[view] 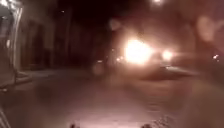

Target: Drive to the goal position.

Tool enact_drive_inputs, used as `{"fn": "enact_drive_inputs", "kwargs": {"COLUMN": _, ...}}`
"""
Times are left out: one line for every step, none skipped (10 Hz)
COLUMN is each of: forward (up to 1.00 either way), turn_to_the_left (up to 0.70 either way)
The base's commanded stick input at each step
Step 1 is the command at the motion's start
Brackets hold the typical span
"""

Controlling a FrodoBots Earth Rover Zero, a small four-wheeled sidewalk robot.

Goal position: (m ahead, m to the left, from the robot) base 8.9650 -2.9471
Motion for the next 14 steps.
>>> {"fn": "enact_drive_inputs", "kwargs": {"forward": 0.70, "turn_to_the_left": 0.00}}
{"fn": "enact_drive_inputs", "kwargs": {"forward": 0.70, "turn_to_the_left": 0.00}}
{"fn": "enact_drive_inputs", "kwargs": {"forward": 0.70, "turn_to_the_left": 0.00}}
{"fn": "enact_drive_inputs", "kwargs": {"forward": 0.70, "turn_to_the_left": 0.00}}
{"fn": "enact_drive_inputs", "kwargs": {"forward": 0.70, "turn_to_the_left": 0.00}}
{"fn": "enact_drive_inputs", "kwargs": {"forward": 0.70, "turn_to_the_left": 0.00}}
{"fn": "enact_drive_inputs", "kwargs": {"forward": 0.70, "turn_to_the_left": 0.00}}
{"fn": "enact_drive_inputs", "kwargs": {"forward": 0.70, "turn_to_the_left": 0.00}}
{"fn": "enact_drive_inputs", "kwargs": {"forward": 0.70, "turn_to_the_left": -0.12}}
{"fn": "enact_drive_inputs", "kwargs": {"forward": 0.70, "turn_to_the_left": -0.35}}
{"fn": "enact_drive_inputs", "kwargs": {"forward": 0.70, "turn_to_the_left": -0.35}}
{"fn": "enact_drive_inputs", "kwargs": {"forward": 0.70, "turn_to_the_left": -0.28}}
{"fn": "enact_drive_inputs", "kwargs": {"forward": 0.70, "turn_to_the_left": -0.19}}
{"fn": "enact_drive_inputs", "kwargs": {"forward": 0.70, "turn_to_the_left": -0.09}}
